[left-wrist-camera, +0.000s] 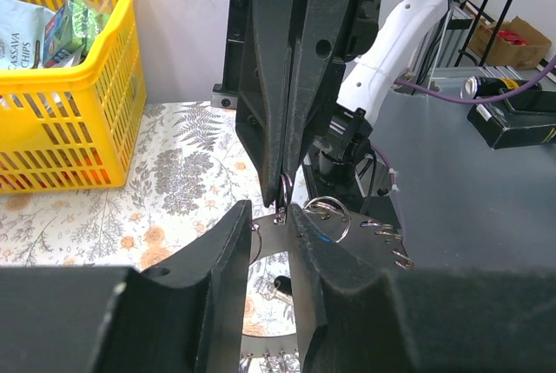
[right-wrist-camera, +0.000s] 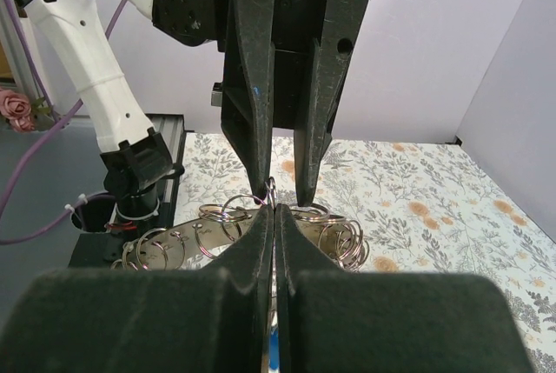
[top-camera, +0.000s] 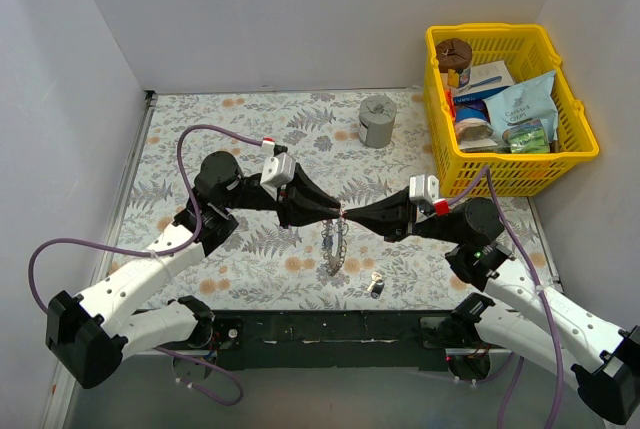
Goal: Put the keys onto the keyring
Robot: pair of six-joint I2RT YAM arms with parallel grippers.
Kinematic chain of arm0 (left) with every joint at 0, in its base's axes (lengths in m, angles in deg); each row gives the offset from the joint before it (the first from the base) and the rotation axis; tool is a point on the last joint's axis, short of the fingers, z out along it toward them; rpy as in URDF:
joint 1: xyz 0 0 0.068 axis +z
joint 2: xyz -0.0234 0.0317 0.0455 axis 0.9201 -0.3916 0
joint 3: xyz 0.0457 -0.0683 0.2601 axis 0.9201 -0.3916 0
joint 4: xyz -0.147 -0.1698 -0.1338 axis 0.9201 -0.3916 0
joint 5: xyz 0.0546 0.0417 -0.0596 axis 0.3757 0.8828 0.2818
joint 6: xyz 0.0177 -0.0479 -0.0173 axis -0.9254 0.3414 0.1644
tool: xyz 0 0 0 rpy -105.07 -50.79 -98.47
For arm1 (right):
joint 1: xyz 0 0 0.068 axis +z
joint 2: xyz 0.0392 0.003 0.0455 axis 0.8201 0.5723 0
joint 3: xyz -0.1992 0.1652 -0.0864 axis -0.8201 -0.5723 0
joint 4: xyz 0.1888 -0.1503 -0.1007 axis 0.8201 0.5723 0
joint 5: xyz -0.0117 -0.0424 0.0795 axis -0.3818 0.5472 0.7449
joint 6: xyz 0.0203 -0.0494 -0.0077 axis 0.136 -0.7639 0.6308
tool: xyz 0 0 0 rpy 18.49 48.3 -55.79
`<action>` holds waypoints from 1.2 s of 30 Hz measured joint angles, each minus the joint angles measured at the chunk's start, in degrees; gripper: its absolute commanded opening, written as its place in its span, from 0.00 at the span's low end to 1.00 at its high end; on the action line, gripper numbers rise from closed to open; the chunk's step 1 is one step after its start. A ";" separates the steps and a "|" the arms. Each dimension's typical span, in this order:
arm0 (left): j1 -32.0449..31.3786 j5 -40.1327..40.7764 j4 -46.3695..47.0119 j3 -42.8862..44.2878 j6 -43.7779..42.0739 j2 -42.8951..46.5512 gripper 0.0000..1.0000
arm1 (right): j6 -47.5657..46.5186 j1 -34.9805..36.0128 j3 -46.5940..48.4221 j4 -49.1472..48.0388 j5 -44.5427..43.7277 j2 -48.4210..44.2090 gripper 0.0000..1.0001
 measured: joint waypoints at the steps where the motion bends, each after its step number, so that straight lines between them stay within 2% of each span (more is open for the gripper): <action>1: 0.00 -0.04 0.15 0.00 0.07 -0.09 0.20 | 0.00 -0.02 0.00 0.00 -0.02 0.00 0.01; 4: 0.00 -0.48 0.55 0.00 0.39 -0.31 0.12 | 0.00 -0.02 0.00 0.00 -0.09 0.00 0.01; 6: 0.00 -0.74 0.79 0.00 0.66 -0.42 0.00 | -0.02 -0.04 0.00 0.00 -0.17 0.00 0.01; 14: 0.07 -0.76 1.33 0.00 1.01 -0.79 0.00 | 0.33 -0.07 0.00 -0.07 -0.39 0.02 0.01; 15: 0.04 -0.50 1.33 0.00 1.03 -0.79 0.00 | 0.37 -0.07 0.00 -0.04 -0.55 0.02 0.04; 17: 0.07 0.55 1.27 -0.04 0.92 -0.72 0.00 | 0.44 -0.07 0.00 0.28 -1.79 -0.02 0.25; 18: 0.04 1.29 1.14 -0.13 0.74 -0.61 0.00 | 0.66 -0.07 0.00 0.70 -2.47 -0.04 0.42; 20: 0.00 2.84 0.09 -0.42 0.09 -0.22 0.00 | 1.07 -0.02 0.09 2.34 -5.11 -0.17 0.57; 21: -0.02 3.78 -0.70 -0.52 -0.35 0.04 0.00 | 1.16 -0.02 0.17 3.34 -6.45 -0.28 0.67; 22: -0.02 4.74 -1.51 -0.74 -0.85 0.39 0.00 | 1.27 -0.02 0.20 4.48 -7.91 -0.48 0.71; 24: -0.04 6.88 -3.19 -1.36 -1.86 1.36 0.00 | 1.81 -0.07 0.35 7.02 -10.82 -0.98 0.78; 27: -0.04 9.81 -5.20 -2.23 -3.26 2.69 0.00 | 2.73 -0.02 0.50 11.08 -14.91 -2.01 0.84; 36: -0.04 14.01 -8.00 -6.69 -4.31 5.03 0.00 | 5.38 -0.07 -0.92 23.45 -26.86 -9.77 0.89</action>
